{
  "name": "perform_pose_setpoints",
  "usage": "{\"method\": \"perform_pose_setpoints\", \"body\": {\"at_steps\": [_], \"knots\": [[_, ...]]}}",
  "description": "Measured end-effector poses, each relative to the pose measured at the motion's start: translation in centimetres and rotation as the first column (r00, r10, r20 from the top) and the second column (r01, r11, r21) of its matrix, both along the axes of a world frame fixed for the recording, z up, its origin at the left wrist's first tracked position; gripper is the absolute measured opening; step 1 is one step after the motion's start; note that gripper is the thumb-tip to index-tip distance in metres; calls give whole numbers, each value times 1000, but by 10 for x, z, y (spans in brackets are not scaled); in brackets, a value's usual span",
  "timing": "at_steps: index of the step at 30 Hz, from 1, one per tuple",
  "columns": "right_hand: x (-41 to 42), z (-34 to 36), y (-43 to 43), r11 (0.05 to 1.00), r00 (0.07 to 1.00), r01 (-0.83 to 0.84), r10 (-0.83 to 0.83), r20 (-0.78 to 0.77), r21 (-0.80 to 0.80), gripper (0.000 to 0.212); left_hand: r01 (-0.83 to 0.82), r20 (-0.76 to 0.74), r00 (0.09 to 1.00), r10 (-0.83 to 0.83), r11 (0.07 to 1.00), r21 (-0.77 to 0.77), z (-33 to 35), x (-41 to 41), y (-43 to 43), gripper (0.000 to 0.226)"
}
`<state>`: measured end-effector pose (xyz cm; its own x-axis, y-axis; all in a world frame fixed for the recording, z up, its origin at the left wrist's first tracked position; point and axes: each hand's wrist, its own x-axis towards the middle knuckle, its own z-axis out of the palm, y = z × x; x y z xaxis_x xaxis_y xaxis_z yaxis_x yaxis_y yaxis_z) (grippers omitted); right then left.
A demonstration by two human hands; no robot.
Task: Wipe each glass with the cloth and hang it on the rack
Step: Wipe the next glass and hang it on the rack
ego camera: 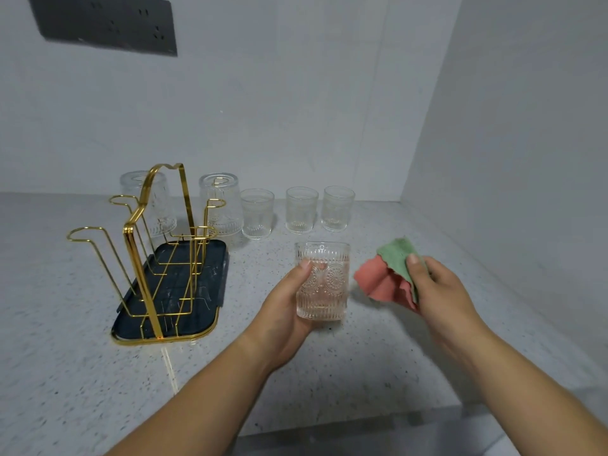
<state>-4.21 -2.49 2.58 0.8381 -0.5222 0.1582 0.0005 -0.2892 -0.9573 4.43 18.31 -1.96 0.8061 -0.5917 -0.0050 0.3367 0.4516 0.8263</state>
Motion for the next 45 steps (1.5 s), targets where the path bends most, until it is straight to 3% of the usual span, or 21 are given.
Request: {"method": "perform_pose_setpoints", "body": {"at_steps": [3, 6, 14, 18, 22, 25, 30, 36, 38, 41, 45], "knots": [[10, 10, 29, 994, 995, -60, 53, 85, 87, 39, -1, 12, 1000, 1, 1000, -7, 1, -1, -2, 41], [18, 9, 65, 979, 978, -182, 171, 117, 92, 33, -54, 54, 997, 53, 998, 22, -1, -3, -4, 53], [10, -32, 122, 923, 941, -306, 331, 75, -234, 66, -167, 38, 985, 168, 985, -33, 2, -1, 3, 78], [4, -35, 121, 928, 946, -295, 318, 68, -228, 62, -194, 67, 979, 192, 981, 11, 2, -1, 2, 98], [27, 1, 106, 968, 963, -228, 240, 119, -107, 66, -137, 105, 986, 130, 989, 58, -1, -5, -5, 79], [37, 9, 110, 963, 949, -267, 269, 165, -36, 63, -143, 82, 987, 142, 990, 10, 3, -6, -3, 59], [4, -24, 124, 922, 925, -361, 373, 72, -139, 68, -155, 27, 987, 156, 988, -26, 3, -2, 4, 60], [-8, -13, 113, 909, 935, -330, 352, 44, -255, 64, -115, 58, 992, 116, 993, -24, 6, -7, -3, 106], [9, -6, 106, 928, 943, -300, 324, 78, -222, 69, -79, 66, 995, 79, 997, -15, 5, -5, -3, 102], [33, 4, 101, 954, 942, -271, 291, 168, -129, 65, -45, 25, 999, 45, 999, -19, 5, -6, 0, 72], [18, -14, 118, 925, 945, -292, 318, 74, -244, 66, -66, -56, 997, 59, 990, -124, 12, -7, 8, 66]]}}
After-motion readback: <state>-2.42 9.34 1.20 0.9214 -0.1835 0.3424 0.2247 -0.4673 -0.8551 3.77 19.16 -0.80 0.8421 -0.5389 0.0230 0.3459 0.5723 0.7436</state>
